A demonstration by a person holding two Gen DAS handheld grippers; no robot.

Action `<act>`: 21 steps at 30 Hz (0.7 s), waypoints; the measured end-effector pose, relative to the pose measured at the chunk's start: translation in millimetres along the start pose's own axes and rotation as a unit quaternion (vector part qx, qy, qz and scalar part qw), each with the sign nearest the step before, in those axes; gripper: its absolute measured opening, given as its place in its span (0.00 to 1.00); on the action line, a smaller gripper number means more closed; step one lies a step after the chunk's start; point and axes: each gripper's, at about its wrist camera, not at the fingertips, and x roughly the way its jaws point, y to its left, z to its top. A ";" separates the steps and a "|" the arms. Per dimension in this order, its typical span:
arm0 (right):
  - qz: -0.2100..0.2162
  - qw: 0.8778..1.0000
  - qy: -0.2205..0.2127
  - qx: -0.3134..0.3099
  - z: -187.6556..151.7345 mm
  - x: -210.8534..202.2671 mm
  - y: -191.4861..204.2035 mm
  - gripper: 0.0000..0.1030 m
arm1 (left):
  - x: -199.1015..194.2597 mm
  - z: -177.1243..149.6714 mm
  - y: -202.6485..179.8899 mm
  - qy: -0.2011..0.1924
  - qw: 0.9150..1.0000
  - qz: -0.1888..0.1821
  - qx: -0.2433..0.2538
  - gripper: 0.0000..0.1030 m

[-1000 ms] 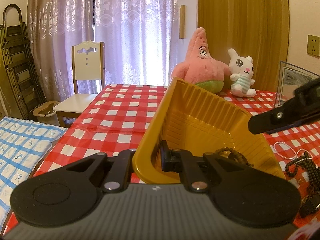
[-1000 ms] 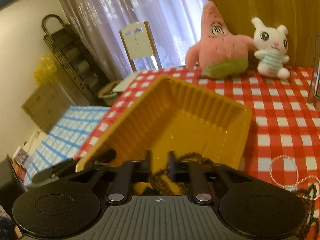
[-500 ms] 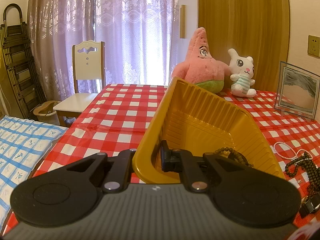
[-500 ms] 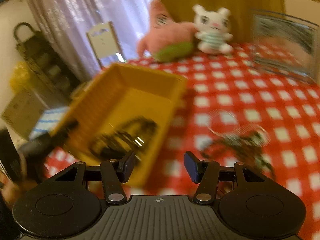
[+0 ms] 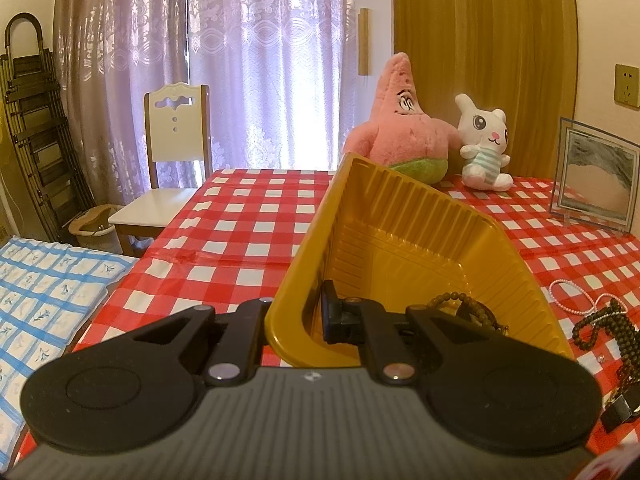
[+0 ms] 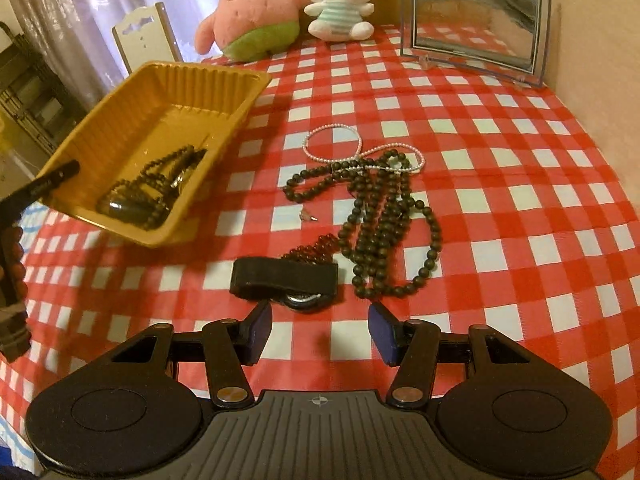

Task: Organize jewelry
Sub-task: 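Grasp the black watch on the cloth with the right gripper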

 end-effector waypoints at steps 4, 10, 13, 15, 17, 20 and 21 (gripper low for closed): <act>0.020 1.000 0.004 0.008 3.2 9.3 3.0 0.53 | 0.2 0.4 -0.2 0.000 1.000 0.000 0.000 0.09; 0.021 1.000 -0.001 -0.015 7.0 19.7 13.6 0.71 | 0.3 0.5 -0.4 0.001 1.000 0.000 0.000 0.09; 0.019 1.000 -0.005 -0.023 11.0 24.2 18.3 0.72 | -1.8 -0.7 1.4 0.001 1.000 0.002 -0.002 0.09; 0.026 0.999 -0.016 -0.029 15.9 26.2 21.8 0.72 | -2.1 -0.6 1.8 0.001 1.000 0.002 -0.001 0.09; 0.021 0.998 -0.028 -0.048 20.5 28.8 28.0 0.72 | -3.5 -1.5 2.7 0.001 1.000 0.002 0.000 0.09; 0.006 0.995 -0.045 -0.085 27.2 37.1 39.0 0.71 | -3.6 -1.4 2.6 0.001 1.000 0.002 0.000 0.09; 0.005 0.994 -0.048 -0.097 28.7 40.7 42.0 0.70 | -4.2 -1.9 3.7 0.001 1.000 0.002 0.000 0.09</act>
